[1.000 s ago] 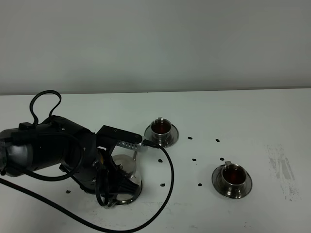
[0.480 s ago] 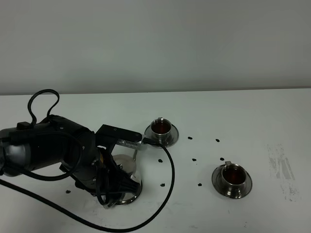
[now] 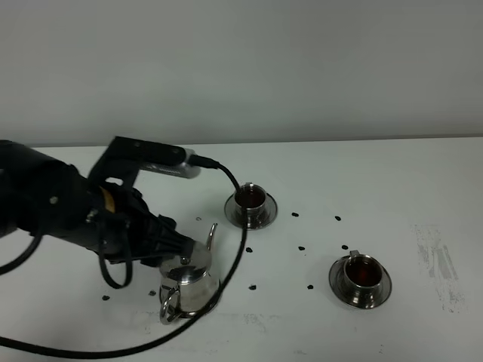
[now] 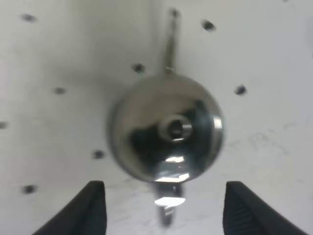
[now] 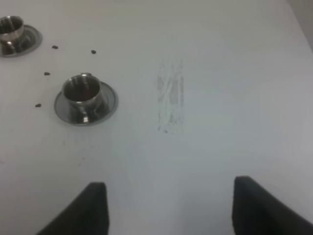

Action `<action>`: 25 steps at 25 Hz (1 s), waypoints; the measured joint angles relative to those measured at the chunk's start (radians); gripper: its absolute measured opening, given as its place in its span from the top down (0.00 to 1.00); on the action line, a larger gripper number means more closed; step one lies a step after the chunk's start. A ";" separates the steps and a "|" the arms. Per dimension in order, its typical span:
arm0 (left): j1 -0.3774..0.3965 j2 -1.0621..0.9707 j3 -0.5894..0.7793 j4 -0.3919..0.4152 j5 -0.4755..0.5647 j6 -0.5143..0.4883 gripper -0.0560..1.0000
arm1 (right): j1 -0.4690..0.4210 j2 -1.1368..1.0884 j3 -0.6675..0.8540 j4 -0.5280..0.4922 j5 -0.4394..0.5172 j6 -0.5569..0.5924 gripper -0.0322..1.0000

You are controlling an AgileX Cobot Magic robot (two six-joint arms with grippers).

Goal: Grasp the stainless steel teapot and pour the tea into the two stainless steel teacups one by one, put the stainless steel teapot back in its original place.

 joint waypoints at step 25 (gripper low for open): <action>0.601 -0.873 0.281 0.108 0.493 0.025 0.61 | 0.000 0.000 0.000 0.000 0.000 0.000 0.43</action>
